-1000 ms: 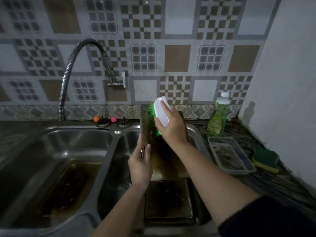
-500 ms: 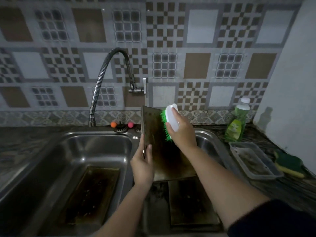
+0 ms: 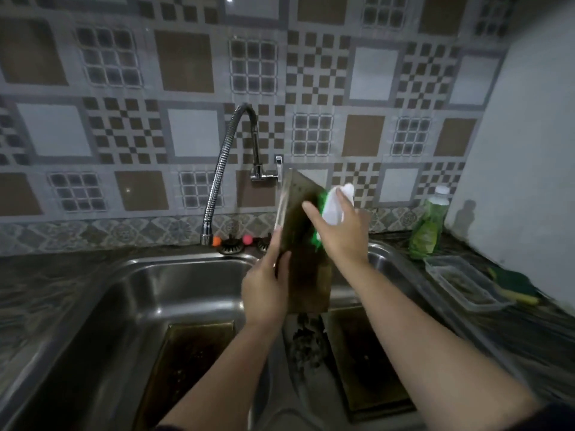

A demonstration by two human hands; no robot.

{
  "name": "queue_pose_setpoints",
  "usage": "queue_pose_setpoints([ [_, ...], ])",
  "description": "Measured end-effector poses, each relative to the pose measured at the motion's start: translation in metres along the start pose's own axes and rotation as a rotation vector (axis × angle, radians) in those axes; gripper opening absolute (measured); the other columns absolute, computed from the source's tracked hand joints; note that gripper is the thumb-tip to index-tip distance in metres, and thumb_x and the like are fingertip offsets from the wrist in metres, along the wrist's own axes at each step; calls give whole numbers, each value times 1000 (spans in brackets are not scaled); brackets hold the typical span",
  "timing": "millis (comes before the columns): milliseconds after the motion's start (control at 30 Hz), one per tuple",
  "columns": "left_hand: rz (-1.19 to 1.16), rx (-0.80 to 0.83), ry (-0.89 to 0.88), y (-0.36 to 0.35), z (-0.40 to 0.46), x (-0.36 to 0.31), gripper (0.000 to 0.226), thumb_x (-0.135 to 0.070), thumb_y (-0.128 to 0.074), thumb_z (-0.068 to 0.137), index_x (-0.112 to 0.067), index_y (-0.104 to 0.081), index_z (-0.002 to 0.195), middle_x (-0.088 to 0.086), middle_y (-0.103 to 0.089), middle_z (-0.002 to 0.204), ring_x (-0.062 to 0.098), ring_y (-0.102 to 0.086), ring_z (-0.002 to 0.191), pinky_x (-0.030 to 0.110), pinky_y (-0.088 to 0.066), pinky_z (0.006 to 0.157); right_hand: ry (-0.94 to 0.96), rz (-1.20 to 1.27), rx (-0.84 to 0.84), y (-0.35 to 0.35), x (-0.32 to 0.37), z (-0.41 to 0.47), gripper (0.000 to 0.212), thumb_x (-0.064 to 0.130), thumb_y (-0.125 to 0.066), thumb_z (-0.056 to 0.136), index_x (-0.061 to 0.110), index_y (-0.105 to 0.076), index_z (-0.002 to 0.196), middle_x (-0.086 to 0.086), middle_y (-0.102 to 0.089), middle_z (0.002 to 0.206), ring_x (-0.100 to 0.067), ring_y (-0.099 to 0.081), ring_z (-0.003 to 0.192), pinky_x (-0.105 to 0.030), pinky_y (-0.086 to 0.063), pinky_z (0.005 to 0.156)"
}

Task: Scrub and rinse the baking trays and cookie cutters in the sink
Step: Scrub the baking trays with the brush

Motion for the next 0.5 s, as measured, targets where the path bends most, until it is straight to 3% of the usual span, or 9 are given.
queue_pose_setpoints([
  [67,159,53,-191,-3,3,-19,59,-24,-61,92,-40,-37,143,-2,-69,80,17,-63,57,20,-32,46,-47,-3,-70,7,24,9,96,80,-59,66,41,-26,147,-3,-25,152,-28,-30,138,-42,-35,106],
  [133,287,86,-311,-7,3,-26,66,-23,-68,85,-37,-38,141,-3,-59,70,16,-50,42,19,-21,37,-116,14,-143,15,33,13,95,74,-63,67,38,-27,147,-8,-24,149,-31,-35,133,-40,-38,100],
  [200,389,85,-379,-7,3,-26,75,-20,-78,77,-35,-39,139,-4,-51,64,12,-34,38,15,-5,38,-164,41,-187,21,29,11,85,61,-66,73,35,-31,146,-9,-29,145,-32,-43,127,-33,-39,89],
  [267,396,134,-406,-2,3,-26,69,-31,-69,84,-36,-34,143,-6,-54,68,11,-40,41,15,-2,41,-174,106,-196,24,24,5,78,50,-66,75,33,-36,145,-7,-35,146,-29,-46,126,-30,-39,90],
  [333,251,272,-362,2,0,-20,59,-44,-44,96,-42,-19,149,-12,-64,97,10,-60,70,18,-28,43,-168,175,-187,25,18,0,74,44,-66,76,32,-39,144,-6,-39,145,-26,-47,125,-36,-43,99],
  [367,88,353,-261,0,1,-10,55,-49,-36,98,-46,-15,149,-13,-60,117,9,-61,94,22,-44,60,-157,195,-174,24,16,-3,72,42,-66,77,32,-39,144,-5,-40,144,-26,-48,125,-39,-44,101],
  [400,-101,429,-117,-3,1,7,52,-52,-32,98,-48,-15,147,-12,-52,132,10,-54,116,25,-45,83,-145,208,-150,22,14,-6,71,41,-66,78,33,-40,143,-3,-40,144,-24,-48,125,-41,-44,102],
  [433,-222,459,7,-4,3,26,51,-53,-32,98,-47,-18,146,-10,-45,141,11,-43,130,25,-36,99,-146,244,-124,19,12,-9,69,41,-65,79,34,-40,143,-2,-41,144,-23,-48,125,-42,-45,101],
  [500,-169,451,137,-1,8,66,52,-52,-33,98,-43,-22,147,1,-39,148,18,-32,139,25,-23,110,-172,372,-61,7,3,-16,65,40,-64,80,34,-42,141,0,-50,137,-16,-55,115,-33,-53,89],
])
Point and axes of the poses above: each hand's wrist, its own z-axis towards the middle knuckle, its own y-axis out of the back of the hand, x = y × z, the point moved 8 cm from there along z, towards the middle knuckle
